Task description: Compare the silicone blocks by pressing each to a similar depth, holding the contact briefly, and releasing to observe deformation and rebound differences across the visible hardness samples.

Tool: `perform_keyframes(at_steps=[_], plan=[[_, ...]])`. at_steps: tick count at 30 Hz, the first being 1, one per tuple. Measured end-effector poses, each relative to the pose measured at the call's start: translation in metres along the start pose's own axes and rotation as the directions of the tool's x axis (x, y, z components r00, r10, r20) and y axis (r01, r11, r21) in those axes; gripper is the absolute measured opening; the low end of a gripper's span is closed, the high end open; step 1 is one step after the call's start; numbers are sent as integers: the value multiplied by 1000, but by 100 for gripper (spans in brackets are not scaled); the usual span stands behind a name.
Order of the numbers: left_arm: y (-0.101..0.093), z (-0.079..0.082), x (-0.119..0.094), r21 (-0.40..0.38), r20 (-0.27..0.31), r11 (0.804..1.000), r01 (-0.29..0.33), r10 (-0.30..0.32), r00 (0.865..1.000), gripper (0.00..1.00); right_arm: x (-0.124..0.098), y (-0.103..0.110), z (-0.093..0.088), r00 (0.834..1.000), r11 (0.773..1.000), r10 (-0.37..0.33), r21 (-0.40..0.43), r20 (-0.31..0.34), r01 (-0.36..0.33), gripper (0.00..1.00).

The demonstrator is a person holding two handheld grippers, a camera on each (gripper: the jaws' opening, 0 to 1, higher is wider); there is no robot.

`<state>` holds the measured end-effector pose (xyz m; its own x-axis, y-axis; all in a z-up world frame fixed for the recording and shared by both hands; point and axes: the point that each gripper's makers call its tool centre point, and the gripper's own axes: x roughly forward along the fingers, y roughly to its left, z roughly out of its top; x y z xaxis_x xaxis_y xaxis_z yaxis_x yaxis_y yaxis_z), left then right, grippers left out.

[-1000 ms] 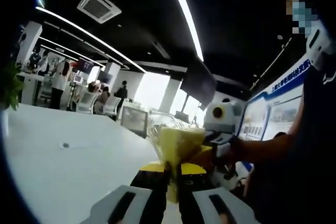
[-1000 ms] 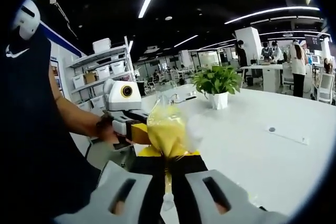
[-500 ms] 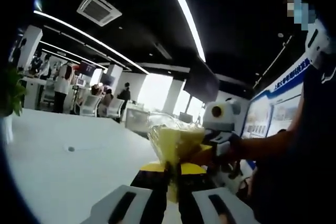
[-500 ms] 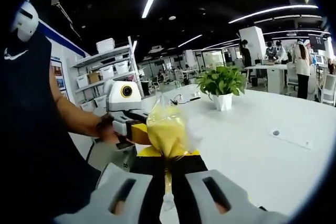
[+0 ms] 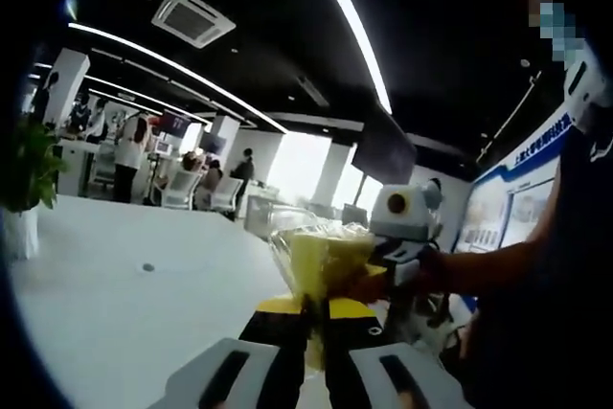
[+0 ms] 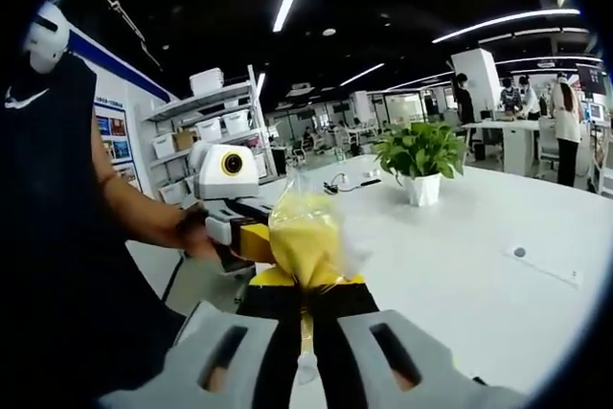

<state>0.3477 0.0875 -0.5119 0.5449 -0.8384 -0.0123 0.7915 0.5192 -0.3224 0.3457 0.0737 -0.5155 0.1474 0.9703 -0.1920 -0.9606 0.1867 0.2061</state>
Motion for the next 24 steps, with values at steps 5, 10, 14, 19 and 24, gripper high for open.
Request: perform_keyframes(at_steps=[5, 10, 14, 19, 24], plan=[[3, 2, 1, -5, -5, 1000, -21, 21, 1000, 3, 2, -3, 1, 1000, 1000, 4, 14, 0, -4, 0], [6, 1, 4, -19, -20, 1000, -24, 24, 1000, 3, 2, -6, 0, 1000, 1000, 2, 23, 0, -2, 0], [10, 1, 1, -8, -17, 999, -41, 41, 999, 2, 7, -9, -1, 1000, 1000, 13, 0, 8, -13, 0], [13, 0, -1, -26, -15, 998, -48, 48, 999, 2, 10, -9, -2, 1000, 1000, 12, 12, 5, -12, 0], [14, 0, -2, -13, -15, 998, -56, 56, 998, 2, 11, -10, -1, 999, 1000, 5, 5, 36, -5, 0]])
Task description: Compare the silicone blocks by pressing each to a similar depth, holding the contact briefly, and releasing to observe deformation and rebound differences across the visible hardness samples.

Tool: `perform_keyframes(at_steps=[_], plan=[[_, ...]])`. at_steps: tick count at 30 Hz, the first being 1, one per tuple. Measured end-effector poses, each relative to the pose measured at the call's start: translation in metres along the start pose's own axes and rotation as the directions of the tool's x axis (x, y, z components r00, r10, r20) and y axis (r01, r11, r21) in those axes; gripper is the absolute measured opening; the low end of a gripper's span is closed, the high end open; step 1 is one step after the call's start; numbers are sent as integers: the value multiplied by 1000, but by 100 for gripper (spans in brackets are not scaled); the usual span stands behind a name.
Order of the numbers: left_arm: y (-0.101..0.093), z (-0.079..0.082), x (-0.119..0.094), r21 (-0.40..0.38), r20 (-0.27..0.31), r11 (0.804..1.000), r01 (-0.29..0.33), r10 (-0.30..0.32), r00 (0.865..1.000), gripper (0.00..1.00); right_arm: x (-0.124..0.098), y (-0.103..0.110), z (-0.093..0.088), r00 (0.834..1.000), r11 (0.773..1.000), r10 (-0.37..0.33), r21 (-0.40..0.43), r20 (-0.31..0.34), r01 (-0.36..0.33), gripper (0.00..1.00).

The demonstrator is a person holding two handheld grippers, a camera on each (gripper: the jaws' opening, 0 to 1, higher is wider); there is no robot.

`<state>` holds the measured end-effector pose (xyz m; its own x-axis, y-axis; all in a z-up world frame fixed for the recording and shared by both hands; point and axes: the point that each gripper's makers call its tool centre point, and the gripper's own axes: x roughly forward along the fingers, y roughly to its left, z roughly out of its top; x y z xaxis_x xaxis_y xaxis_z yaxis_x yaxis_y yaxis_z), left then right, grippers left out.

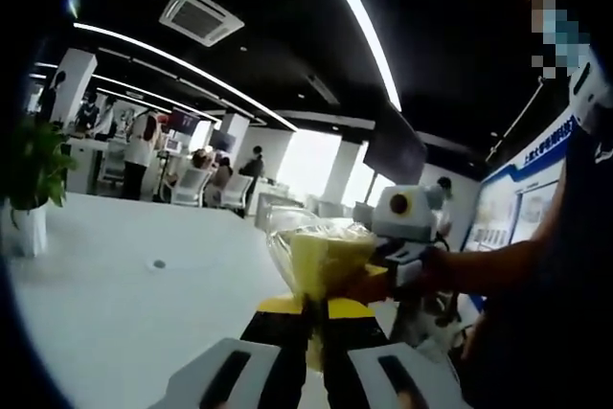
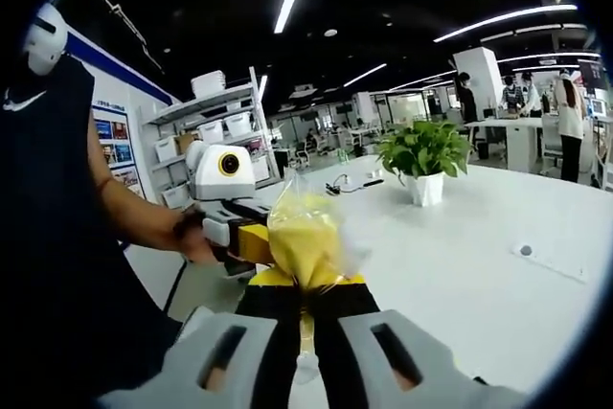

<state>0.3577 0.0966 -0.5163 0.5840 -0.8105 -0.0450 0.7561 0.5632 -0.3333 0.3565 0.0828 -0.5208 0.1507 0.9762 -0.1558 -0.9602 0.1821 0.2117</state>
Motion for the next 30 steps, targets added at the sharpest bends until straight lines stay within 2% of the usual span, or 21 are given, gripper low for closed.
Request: perform_keyframes(at_steps=[1, 6, 12, 15, 17, 19, 20, 21, 22, 23, 24, 26, 27, 28, 29, 30], plan=[[1, 0, 0, 0, 0, 1000, -3, 3, 1000, 2, 1, 0, 0, 1000, 999, 0, -46, 3, 1, 1], [-2, -1, -2, -24, 12, 1000, -1, 1, 1000, 2, -1, 3, -2, 1000, 999, 9, 42, -9, -9, 3], [-3, -4, -3, -36, 7, 999, 0, 0, 1000, 2, -1, 3, -6, 1000, 996, 13, 86, 2, -13, 5], [0, -5, -3, -40, 4, 999, -16, 16, 1000, 2, 1, 0, -8, 1000, 988, -18, 154, -3, 19, 2], [1, -3, -5, -53, 11, 999, -9, 9, 1000, 2, 2, 3, -4, 1000, 999, -24, 49, 7, 24, 0], [-1, 0, -6, -53, 14, 999, 2, -1, 1000, 2, 2, 4, -2, 1000, 997, 3, 77, 15, -5, 0], [-1, 0, -6, -54, 12, 999, 5, -4, 1000, 2, 2, 5, -2, 1000, 990, 22, 138, 18, -24, 1], [0, -1, -5, -53, 7, 999, 3, -2, 1000, 2, 2, 2, -3, 1000, 989, 21, 147, 8, -22, 3], [1, -1, -5, -53, 13, 999, -2, 3, 1000, 2, 3, 0, 0, 1000, 999, 6, 47, 29, -7, 4], [3, 2, -5, -68, 26, 998, -3, 5, 1000, 2, 4, -2, 2, 999, 1000, -18, -2, 42, 18, 7], [4, 4, -5, -92, 36, 996, 0, 3, 999, 2, 3, -7, 7, 996, 997, -60, -34, 66, 62, 22], [7, 17, -5, -159, 106, 987, 8, 9, 994, 2, 7, -14, 6, 992, 994, -108, -20, 62, 109, 69], [8, 18, -6, -164, 110, 987, 7, 11, 994, 2, 7, -20, 7, 988, 990, -136, -19, 70, 138, 91], [11, 21, -6, -160, 109, 987, 4, 14, 994, 2, 5, -23, 7, 985, 987, -153, -45, 73, 157, 97], [13, 22, -6, -159, 104, 987, 1, 16, 994, 2, -1, -28, 3, 981, 978, -186, -82, 57, 191, 97], [15, 22, -5, -162, 99, 987, -4, 21, 995, 3, -3, -30, 6, 975, 971, -206, -104, 79, 214, 97]])
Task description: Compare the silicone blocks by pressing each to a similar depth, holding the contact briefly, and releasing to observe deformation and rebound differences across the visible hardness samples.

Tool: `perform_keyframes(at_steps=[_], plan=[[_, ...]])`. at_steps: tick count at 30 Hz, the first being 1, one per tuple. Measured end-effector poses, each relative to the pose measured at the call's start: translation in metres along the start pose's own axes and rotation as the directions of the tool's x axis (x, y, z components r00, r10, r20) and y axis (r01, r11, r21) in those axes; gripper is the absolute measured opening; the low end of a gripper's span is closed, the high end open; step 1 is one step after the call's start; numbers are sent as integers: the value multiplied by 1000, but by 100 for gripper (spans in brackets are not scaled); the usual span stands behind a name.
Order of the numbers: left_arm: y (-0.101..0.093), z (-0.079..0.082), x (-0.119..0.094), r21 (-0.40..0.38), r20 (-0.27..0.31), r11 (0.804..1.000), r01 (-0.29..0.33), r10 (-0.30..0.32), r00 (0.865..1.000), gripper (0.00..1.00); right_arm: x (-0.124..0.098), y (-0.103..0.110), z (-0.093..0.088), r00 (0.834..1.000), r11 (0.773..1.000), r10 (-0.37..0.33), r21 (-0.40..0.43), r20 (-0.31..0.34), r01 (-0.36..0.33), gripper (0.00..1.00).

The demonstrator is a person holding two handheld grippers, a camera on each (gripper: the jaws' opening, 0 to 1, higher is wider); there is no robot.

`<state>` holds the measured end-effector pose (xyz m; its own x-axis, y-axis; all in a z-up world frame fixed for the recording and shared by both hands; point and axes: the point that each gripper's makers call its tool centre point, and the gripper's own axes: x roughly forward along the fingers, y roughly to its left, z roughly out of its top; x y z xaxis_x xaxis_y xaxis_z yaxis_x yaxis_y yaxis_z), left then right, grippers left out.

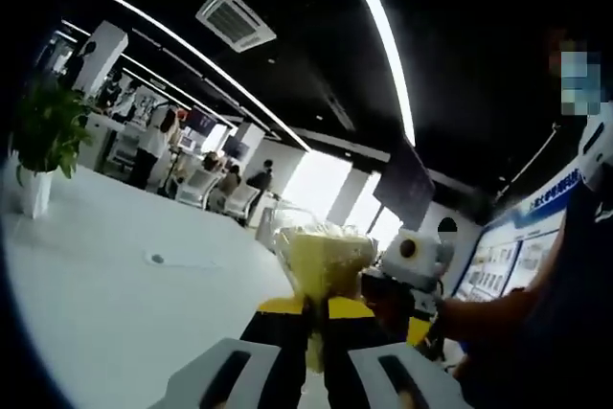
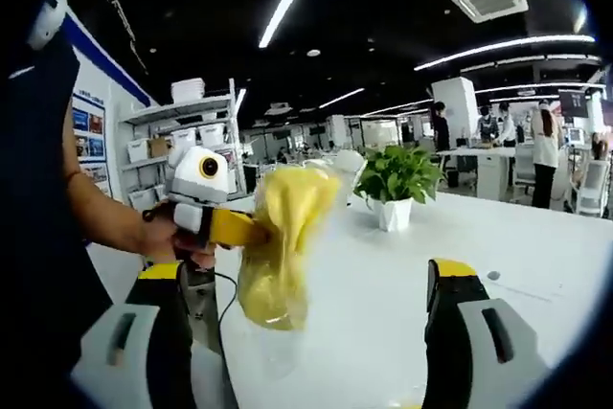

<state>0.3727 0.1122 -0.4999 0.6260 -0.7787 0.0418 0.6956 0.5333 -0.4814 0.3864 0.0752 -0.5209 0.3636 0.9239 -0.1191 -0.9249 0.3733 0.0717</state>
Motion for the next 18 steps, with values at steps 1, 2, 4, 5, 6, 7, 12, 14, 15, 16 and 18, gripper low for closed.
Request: perform_keyframes(at_steps=[1, 2, 4, 5, 6, 7, 12, 14, 15, 16, 18], plan=[[4, -1, 1, -8, -18, 1000, -9, 9, 1000, 3, -6, -4, -2, 1000, 1000, -23, -17, -8, 22, 97], [8, -1, 2, -4, -27, 1000, -19, 19, 999, 3, -10, -6, -4, 1000, 1000, -29, -6, -12, 29, 97], [13, -1, 2, -17, -37, 999, -31, 30, 999, 3, -22, -21, -7, 994, 994, -107, -27, -17, 107, 97], [17, -3, 2, -45, -48, 998, -43, 41, 998, 3, -28, -26, -5, 991, 991, -131, -28, 0, 131, 97], [19, -3, 3, -56, -52, 997, -52, 49, 997, 3, -33, -29, -6, 989, 989, -144, -12, 9, 145, 97], [22, -6, 3, -77, -65, 995, -60, 55, 996, 3, -42, -37, -6, 984, 984, -176, 11, 19, 176, 97], [46, -34, 3, -157, -178, 978, -139, 110, 978, 3, -88, -61, -24, 958, 958, -284, 60, 42, 281, 97], [55, -43, 2, -172, -205, 971, -166, 130, 970, 3, -112, -71, -43, 939, 937, -343, 75, 5, 342, 97], [60, -51, 0, -197, -235, 965, -176, 128, 964, 3, -122, -74, -50, 934, 931, -358, 75, -13, 358, 97], [64, -56, -1, -204, -251, 960, -189, 135, 958, 3, -134, -76, -56, 927, 924, -375, 72, -16, 375, 97], [72, -64, -2, -210, -268, 957, -198, 139, 953, 3, -151, -80, -63, 914, 910, -406, 85, -24, 406, 97]])
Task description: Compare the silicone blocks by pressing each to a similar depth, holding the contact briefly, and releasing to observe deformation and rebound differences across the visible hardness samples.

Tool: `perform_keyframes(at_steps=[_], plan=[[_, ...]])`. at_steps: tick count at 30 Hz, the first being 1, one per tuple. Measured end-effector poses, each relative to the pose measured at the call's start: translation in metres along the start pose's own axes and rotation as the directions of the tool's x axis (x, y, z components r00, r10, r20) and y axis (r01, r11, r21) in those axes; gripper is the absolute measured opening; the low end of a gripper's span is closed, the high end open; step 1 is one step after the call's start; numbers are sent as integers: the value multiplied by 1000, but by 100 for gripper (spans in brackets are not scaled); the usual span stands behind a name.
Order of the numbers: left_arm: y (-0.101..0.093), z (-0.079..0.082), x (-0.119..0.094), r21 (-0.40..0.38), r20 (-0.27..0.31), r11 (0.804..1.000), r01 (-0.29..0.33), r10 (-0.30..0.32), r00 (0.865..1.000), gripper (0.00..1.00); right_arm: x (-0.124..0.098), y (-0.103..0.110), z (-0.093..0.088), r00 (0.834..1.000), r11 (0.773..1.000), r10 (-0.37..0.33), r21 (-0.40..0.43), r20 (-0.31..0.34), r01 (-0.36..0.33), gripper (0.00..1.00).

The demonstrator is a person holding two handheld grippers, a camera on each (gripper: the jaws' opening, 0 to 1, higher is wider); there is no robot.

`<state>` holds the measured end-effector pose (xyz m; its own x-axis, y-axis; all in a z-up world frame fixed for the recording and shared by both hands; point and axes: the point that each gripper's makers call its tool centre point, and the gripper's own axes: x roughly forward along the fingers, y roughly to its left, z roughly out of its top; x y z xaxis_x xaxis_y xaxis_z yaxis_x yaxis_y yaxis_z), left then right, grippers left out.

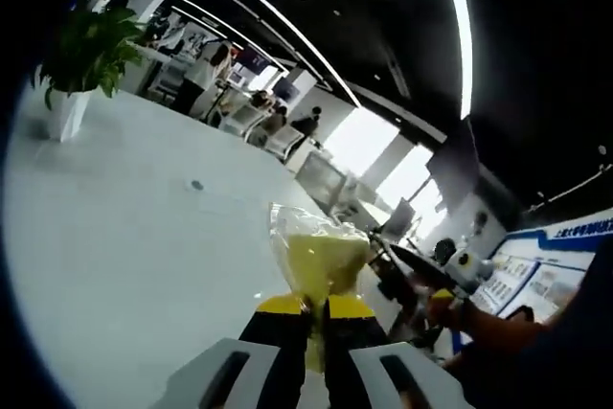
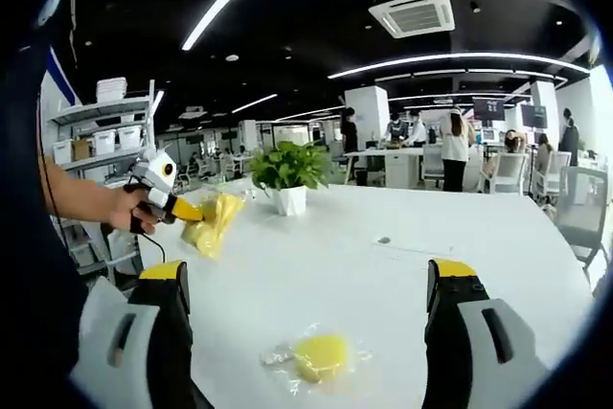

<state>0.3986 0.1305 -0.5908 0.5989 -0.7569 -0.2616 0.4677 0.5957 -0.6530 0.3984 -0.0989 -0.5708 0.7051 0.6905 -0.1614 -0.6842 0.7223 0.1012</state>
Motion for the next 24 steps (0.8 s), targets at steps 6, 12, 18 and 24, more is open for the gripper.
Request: perform_keyframes(at_steps=[6, 12, 18, 24], plan=[[47, -20, 9, -127, -70, 990, -65, 57, 996, 3, -38, -23, -26, 996, 996, -84, 21, -24, 85, 97], [82, -47, 25, -221, -186, 970, -98, 56, 981, 3, -66, -27, -67, 985, 987, -150, 41, -85, 154, 96], [113, -74, 30, -256, -251, 953, -164, 98, 963, 4, -76, -31, -72, 979, 976, -188, 94, -77, 194, 96], [135, -99, 31, -321, -302, 924, -209, 110, 947, 4, -79, -40, -91, 973, 971, -207, 102, -98, 217, 96]])
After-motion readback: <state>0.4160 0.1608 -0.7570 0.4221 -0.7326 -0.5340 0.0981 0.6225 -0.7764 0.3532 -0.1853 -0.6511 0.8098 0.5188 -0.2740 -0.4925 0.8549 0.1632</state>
